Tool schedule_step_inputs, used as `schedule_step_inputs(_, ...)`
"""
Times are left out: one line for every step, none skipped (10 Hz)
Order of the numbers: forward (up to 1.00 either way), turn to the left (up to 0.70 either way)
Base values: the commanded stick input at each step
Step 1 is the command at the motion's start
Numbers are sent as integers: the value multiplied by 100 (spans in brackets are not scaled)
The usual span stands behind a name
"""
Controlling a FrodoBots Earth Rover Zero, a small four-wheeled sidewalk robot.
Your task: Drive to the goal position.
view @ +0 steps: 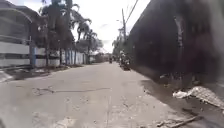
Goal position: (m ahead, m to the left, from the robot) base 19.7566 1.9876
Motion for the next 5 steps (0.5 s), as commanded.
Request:
schedule_step_inputs(100,8)
schedule_step_inputs(100,2)
schedule_step_inputs(100,0)
schedule_step_inputs(100,0)
schedule_step_inputs(100,0)
